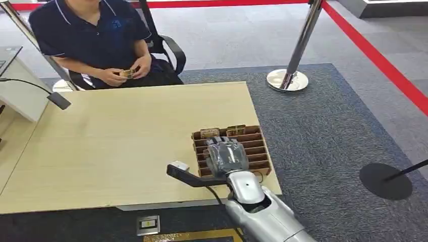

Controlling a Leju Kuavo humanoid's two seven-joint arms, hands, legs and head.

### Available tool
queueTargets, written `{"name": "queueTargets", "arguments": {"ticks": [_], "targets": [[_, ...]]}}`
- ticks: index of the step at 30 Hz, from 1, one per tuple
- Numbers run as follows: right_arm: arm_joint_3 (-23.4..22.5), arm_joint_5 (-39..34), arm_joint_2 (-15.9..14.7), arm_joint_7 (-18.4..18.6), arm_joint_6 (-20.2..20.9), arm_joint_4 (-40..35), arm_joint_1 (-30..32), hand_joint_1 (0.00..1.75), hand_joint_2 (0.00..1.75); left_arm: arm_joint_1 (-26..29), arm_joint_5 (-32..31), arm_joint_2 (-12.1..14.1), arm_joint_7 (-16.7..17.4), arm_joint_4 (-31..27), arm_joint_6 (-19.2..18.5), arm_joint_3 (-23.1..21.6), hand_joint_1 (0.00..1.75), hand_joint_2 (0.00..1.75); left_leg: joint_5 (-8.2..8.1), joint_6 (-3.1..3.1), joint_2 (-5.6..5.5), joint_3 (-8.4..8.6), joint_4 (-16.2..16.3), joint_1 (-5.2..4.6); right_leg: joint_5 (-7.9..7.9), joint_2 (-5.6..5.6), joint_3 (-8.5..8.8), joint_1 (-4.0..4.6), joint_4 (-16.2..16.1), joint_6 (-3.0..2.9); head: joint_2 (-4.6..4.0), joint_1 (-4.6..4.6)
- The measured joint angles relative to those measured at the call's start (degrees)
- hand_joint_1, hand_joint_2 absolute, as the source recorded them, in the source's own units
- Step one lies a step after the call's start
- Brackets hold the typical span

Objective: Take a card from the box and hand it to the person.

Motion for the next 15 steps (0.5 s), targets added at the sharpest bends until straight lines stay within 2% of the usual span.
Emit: {"name": "queueTargets", "arguments": {"ticks": [4, 9, 15], "targets": [[0.0, -0.3, 0.3, 0.0, 0.2, 0.7, -0.8, 0.7, 1.75, 0.0, 0.0, 0.0, 0.0, 0.0, 0.0, 0.0, 0.0, 0.0, 0.0, 0.0, 0.0, 0.0, 0.0, 0.0, 0.0, 0.0, 0.0, 0.0, 0.0, 0.0, 0.0, 0.0], [0.0, -0.5, 0.5, 0.0, 0.2, 1.7, -1.3, 0.82, 1.75, 0.0, 0.0, 0.0, 0.1, 0.0, 0.0, 0.0, 0.0, 0.0, 0.0, 0.0, 0.0, 0.0, 0.0, 0.0, 0.0, 0.0, 0.0, 0.0, 0.0, 0.0, 0.0, 0.02], [0.2, -0.8, 1.2, 0.5, 0.0, 3.6, -2.3, 0.8, 1.75, 0.0, 0.4, 0.0, 0.2, 0.0, 0.0, 0.0, 0.0, 0.0, 0.0, 0.0, 0.0, 0.0, 0.0, 0.0, 0.0, 0.0, 0.0, 0.0, 0.0, 0.0, 0.0, 0.0]]}}
